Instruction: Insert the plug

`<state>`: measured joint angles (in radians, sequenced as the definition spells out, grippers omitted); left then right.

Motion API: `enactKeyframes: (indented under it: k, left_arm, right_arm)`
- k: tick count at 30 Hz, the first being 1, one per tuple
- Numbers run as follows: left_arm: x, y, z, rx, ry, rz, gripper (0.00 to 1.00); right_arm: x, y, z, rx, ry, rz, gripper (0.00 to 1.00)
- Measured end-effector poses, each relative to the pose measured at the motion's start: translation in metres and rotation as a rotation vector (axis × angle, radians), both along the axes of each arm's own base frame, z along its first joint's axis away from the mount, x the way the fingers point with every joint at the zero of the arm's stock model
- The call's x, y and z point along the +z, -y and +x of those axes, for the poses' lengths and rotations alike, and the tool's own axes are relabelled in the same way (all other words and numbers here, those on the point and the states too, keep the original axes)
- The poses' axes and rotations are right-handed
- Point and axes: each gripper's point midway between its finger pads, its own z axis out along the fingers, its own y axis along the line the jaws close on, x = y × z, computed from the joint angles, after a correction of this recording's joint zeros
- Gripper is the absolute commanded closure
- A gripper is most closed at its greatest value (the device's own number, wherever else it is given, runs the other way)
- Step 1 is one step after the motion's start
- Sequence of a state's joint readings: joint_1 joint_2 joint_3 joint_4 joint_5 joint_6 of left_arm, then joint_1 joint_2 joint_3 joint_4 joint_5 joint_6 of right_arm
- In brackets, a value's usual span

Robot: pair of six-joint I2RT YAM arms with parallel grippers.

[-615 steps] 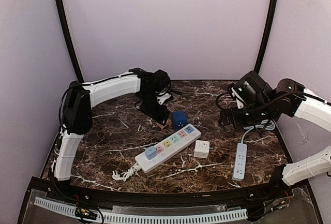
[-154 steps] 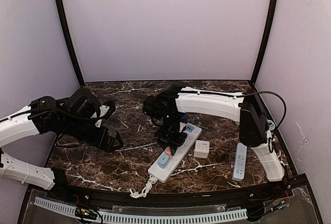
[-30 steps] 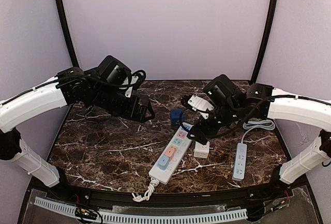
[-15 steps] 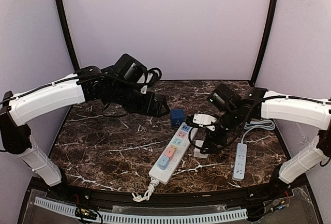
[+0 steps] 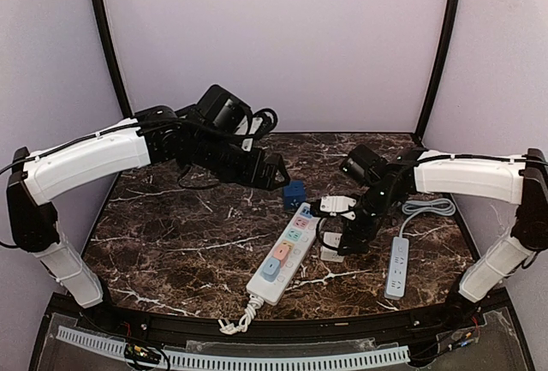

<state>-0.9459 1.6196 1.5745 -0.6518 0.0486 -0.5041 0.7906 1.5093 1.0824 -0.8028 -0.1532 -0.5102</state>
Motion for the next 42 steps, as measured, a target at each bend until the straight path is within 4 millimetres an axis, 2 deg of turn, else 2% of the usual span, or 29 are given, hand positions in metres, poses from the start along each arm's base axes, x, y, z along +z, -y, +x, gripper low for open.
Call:
enactKeyframes:
  k: [9, 14, 22, 36, 42]
  left_arm:
    - [0.003, -0.005, 0.011, -0.006, 0.001, -0.008, 0.02]
    - [0.003, -0.009, 0.016, -0.001, 0.001, -0.009, 0.02]
    - [-0.002, -0.013, 0.012, -0.003, -0.006, -0.001, 0.02]
    - [-0.008, -0.022, 0.005, 0.003, -0.02, 0.008, 0.02]
    - [-0.009, -0.022, 0.005, 0.005, -0.023, 0.009, 0.02]
  right_arm:
    - [-0.02, -0.005, 0.008, 0.019, -0.023, -0.029, 0.07]
    - [-0.023, -0.01, 0.013, 0.023, -0.007, -0.017, 0.1]
    - [-0.028, -0.015, 0.022, 0.021, 0.024, -0.004, 0.13]
    - [-0.048, -0.005, 0.008, 0.024, -0.018, -0.022, 0.22]
    - [-0.056, -0.002, 0.006, 0.024, -0.019, -0.025, 0.33]
